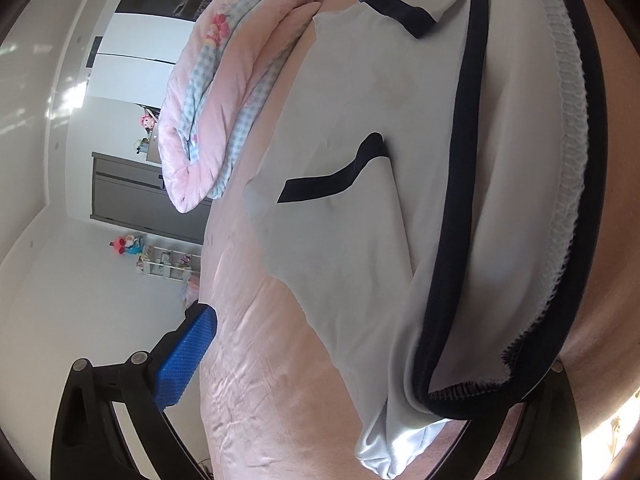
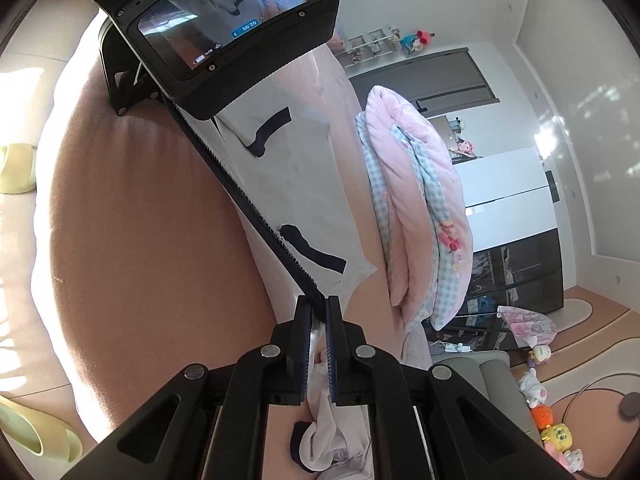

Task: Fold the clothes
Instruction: 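Grasp the hem with the left gripper while the right gripper holds it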

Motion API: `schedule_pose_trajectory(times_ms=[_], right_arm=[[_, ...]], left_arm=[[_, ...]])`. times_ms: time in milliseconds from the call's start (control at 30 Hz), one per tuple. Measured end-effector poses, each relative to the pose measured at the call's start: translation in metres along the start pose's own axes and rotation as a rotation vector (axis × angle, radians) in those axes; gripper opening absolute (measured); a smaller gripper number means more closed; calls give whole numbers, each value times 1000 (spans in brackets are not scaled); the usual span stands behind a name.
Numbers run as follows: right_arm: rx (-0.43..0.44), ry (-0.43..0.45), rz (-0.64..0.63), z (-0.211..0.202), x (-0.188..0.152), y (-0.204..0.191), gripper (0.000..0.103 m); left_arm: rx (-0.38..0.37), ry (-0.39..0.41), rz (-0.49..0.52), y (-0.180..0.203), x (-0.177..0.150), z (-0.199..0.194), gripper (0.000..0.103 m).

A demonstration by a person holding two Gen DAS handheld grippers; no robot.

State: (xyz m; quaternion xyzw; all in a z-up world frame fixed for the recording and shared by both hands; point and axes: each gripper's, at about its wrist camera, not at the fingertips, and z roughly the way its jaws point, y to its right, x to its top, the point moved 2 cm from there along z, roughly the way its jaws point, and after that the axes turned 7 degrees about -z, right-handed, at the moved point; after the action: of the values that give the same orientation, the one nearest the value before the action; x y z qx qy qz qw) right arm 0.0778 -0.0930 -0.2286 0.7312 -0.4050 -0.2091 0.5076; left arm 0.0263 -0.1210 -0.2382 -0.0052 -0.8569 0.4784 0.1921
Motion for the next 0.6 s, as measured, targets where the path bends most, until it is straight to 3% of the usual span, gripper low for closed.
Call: schedule_pose_trajectory(times_ms=[133,200,233,300,367,467,500,600], right_arm=[[-1,-5,-3,0,0,-6,5],[-2,-8,-7,0,-1,-8,5],[0,-9,-11,1,-2,-10,5],[-8,-13,-25,1,-3,-14,5],[-29,-21,-47,2,-5,-19,5],[-78,-45,-77,6,-5,-27,6],[-96,-54,-82,8,-5,-29,13],[-115,-65,-76,11,-4,-34,55]], left_arm=[[-3,41,-12,1,-3,-3,96],[-50,51,12,8,-5,-6,69],[-69,59,29,14,-6,-8,61],[-101,67,85,29,-8,-12,19],[-100,63,146,46,-8,-13,1],[-131,36,168,42,-3,-12,1],[-158,25,163,38,-2,-10,1],[-223,-5,152,28,3,-8,2]])
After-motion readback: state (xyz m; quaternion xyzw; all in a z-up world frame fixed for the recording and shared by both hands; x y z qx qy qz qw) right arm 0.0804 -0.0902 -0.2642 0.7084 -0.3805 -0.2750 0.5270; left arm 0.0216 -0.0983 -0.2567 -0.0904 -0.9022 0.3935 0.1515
